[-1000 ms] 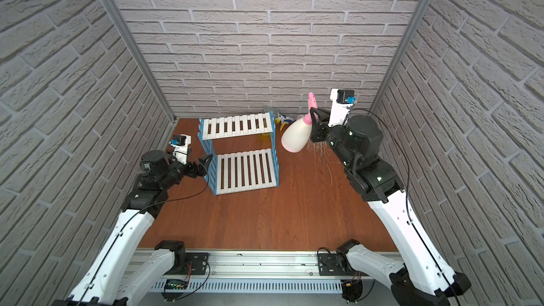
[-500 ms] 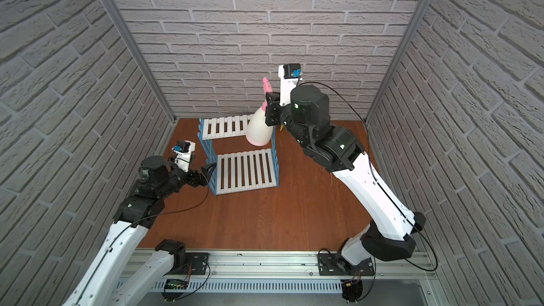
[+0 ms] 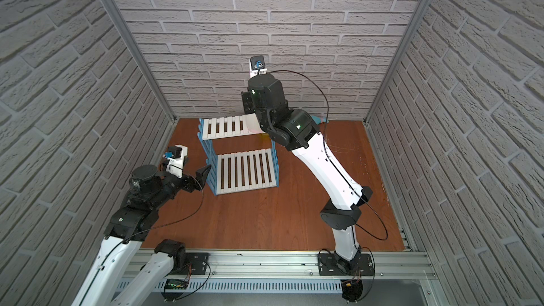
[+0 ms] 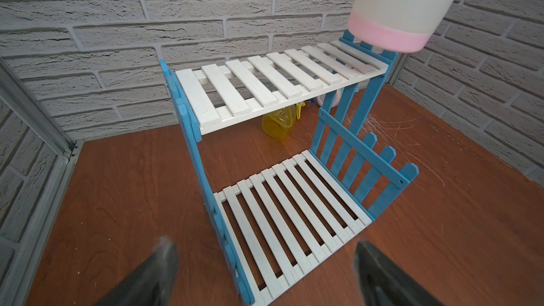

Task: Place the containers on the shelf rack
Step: 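Place the container on the shelf.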

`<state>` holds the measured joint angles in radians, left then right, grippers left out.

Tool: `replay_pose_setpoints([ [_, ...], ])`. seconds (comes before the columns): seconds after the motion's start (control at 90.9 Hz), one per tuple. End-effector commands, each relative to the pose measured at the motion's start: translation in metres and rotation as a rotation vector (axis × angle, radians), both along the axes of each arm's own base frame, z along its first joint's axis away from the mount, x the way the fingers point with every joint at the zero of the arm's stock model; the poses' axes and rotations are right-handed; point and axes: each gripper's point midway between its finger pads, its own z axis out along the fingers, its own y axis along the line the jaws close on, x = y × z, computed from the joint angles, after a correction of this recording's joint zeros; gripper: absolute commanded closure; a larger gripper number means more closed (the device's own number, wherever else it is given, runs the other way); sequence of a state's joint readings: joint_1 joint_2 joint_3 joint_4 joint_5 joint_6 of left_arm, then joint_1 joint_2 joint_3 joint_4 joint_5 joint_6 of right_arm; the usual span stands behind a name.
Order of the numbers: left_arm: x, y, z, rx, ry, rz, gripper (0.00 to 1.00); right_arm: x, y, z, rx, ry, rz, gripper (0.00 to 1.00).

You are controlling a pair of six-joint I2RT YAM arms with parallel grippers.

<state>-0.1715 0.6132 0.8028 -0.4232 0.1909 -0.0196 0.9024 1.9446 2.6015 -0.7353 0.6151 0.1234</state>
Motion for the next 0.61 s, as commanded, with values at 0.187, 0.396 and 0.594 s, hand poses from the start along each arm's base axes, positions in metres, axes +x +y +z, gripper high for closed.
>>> replay_pose_setpoints([
  [0.187,-0.002,-0.001,-0.005,-0.005,-0.006,0.0,0.02,0.02,0.005,0.008,0.04,-0.059,-0.037,0.96],
  [0.396,0.0,0.0,-0.008,0.001,0.003,0.007,0.02,0.037,0.008,-0.001,0.06,-0.047,-0.042,0.96],
  [0.594,0.003,-0.001,-0.011,-0.003,0.017,0.006,0.02,0.046,0.005,-0.006,0.07,-0.038,-0.056,0.97],
])
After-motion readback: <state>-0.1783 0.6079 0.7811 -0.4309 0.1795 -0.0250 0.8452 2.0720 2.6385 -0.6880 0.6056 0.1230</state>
